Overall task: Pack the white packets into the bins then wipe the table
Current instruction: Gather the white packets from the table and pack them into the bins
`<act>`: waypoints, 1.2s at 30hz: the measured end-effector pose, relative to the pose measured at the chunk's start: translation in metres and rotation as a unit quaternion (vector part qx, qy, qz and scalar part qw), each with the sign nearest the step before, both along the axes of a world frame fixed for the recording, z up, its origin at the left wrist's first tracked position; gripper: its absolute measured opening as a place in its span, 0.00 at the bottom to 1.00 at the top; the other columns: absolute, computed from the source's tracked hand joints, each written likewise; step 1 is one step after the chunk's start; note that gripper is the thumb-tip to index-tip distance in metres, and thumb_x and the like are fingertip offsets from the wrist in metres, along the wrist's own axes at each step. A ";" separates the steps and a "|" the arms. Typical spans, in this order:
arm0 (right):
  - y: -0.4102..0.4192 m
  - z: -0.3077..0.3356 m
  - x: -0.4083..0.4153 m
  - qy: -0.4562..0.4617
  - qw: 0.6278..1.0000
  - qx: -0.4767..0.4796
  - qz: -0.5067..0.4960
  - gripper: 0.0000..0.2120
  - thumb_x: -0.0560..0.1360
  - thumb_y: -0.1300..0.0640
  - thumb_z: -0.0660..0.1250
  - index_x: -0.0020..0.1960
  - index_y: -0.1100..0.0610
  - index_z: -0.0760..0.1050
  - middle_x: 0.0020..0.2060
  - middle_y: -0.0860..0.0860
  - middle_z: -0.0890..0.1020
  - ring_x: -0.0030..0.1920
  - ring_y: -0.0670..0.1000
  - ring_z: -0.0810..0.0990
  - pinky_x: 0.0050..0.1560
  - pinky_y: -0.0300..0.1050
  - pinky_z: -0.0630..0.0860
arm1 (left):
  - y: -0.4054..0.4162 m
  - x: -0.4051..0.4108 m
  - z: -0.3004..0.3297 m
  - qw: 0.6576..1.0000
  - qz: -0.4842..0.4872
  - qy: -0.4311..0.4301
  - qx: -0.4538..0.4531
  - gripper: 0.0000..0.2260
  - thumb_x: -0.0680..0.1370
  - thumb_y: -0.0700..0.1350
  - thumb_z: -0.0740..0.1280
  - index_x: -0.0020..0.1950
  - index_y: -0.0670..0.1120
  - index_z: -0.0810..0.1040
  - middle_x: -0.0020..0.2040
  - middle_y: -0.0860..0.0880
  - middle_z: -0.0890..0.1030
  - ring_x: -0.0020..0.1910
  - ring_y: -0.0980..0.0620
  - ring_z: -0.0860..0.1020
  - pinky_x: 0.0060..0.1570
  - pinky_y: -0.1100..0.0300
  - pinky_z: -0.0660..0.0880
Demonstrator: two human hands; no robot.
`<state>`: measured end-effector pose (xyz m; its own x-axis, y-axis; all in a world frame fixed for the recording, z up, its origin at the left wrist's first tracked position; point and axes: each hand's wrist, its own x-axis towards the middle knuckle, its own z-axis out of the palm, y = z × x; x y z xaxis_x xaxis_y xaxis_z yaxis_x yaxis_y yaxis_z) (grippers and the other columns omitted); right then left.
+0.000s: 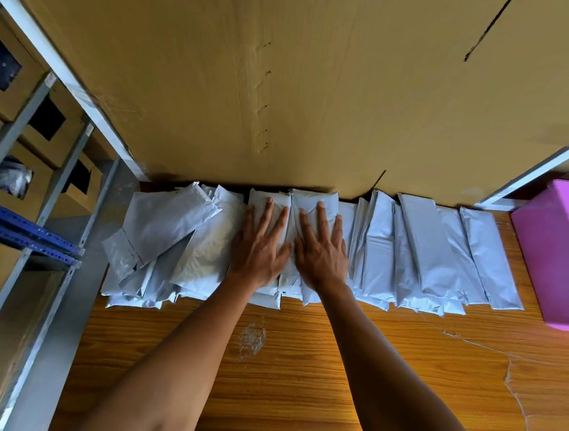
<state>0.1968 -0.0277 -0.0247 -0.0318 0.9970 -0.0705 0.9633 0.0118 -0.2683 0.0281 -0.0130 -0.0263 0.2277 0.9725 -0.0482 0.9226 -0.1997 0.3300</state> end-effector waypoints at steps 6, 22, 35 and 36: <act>-0.003 -0.010 -0.002 -0.003 1.000 0.015 -0.001 0.37 0.85 0.37 0.57 0.85 0.41 0.40 0.85 0.49 0.37 0.83 0.67 0.40 0.79 0.63 0.61 | -0.002 0.003 -0.001 0.999 -0.002 0.036 0.009 0.34 0.84 0.61 0.55 0.87 0.57 0.45 0.87 0.51 0.40 0.85 0.35 0.45 0.74 0.35 0.66; -0.012 0.050 0.007 0.045 0.995 0.082 -0.023 0.29 0.85 0.56 0.55 0.85 0.43 0.55 0.86 0.49 0.49 0.83 0.68 0.49 0.74 0.66 0.69 | -0.005 0.015 0.054 0.997 -0.009 0.036 0.068 0.35 0.82 0.60 0.49 0.87 0.56 0.42 0.87 0.48 0.40 0.86 0.39 0.43 0.74 0.36 0.67; -0.063 0.091 0.112 0.037 0.982 0.137 -0.125 0.29 0.85 0.55 0.55 0.85 0.42 0.56 0.86 0.48 0.50 0.83 0.68 0.51 0.68 0.67 0.74 | -0.037 0.116 0.085 0.993 -0.087 0.018 0.083 0.36 0.82 0.58 0.56 0.87 0.56 0.43 0.87 0.50 0.41 0.86 0.42 0.41 0.69 0.36 0.73; -0.070 0.091 0.124 0.036 0.980 0.141 -0.133 0.29 0.85 0.56 0.55 0.85 0.43 0.57 0.86 0.49 0.51 0.82 0.69 0.52 0.69 0.67 0.73 | -0.043 0.128 0.087 0.992 -0.094 0.019 0.085 0.36 0.82 0.58 0.56 0.87 0.56 0.44 0.87 0.50 0.41 0.86 0.42 0.41 0.68 0.38 0.73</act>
<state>0.3204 -0.0976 0.0665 0.2373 0.9502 0.2022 0.9209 -0.1537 -0.3583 0.1558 -0.0560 0.0605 0.4064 0.9080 0.1016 0.8751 -0.4188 0.2426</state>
